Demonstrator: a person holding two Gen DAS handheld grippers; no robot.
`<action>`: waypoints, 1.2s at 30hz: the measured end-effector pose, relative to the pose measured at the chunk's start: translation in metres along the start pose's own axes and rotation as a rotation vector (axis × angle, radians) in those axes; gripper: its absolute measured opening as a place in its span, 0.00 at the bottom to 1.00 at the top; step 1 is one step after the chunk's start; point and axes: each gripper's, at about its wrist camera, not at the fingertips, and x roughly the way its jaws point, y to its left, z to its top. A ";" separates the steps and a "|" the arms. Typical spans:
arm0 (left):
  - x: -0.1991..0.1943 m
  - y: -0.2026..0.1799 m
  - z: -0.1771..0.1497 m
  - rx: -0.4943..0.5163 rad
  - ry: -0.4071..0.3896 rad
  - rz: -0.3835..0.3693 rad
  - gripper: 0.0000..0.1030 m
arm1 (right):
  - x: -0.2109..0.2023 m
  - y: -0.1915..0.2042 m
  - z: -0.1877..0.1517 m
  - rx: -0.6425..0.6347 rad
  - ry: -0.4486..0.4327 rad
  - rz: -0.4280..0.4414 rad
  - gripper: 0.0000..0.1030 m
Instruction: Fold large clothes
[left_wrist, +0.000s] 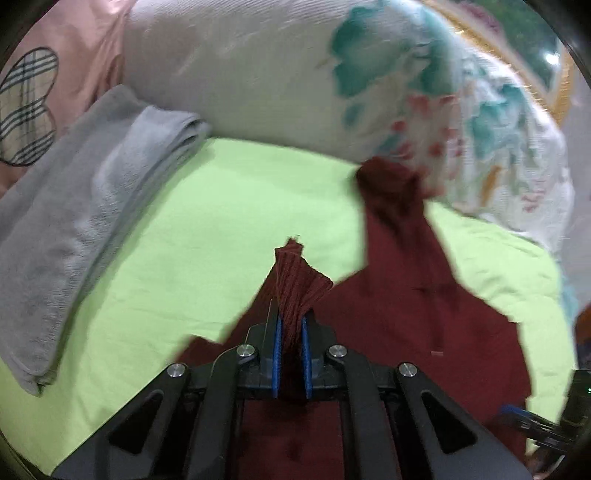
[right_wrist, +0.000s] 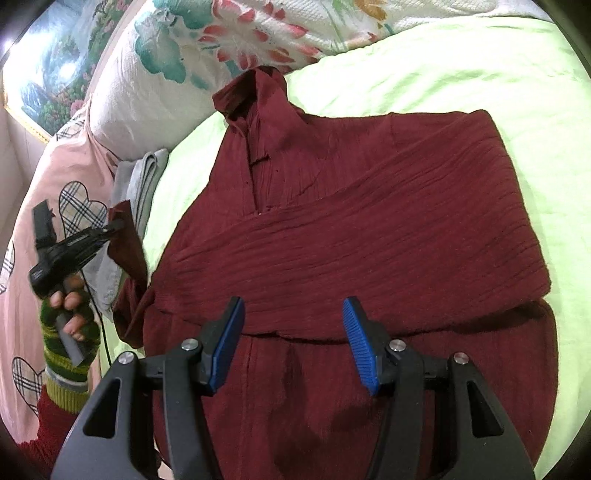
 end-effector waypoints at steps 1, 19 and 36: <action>-0.005 -0.015 -0.003 0.019 -0.004 -0.023 0.07 | -0.003 -0.001 -0.001 0.008 -0.010 -0.001 0.55; 0.090 -0.289 -0.109 0.326 0.249 -0.363 0.20 | -0.099 -0.063 -0.041 0.205 -0.271 -0.054 0.55; -0.010 -0.056 -0.191 0.106 0.248 -0.103 0.46 | -0.011 -0.010 -0.008 -0.006 -0.051 -0.089 0.55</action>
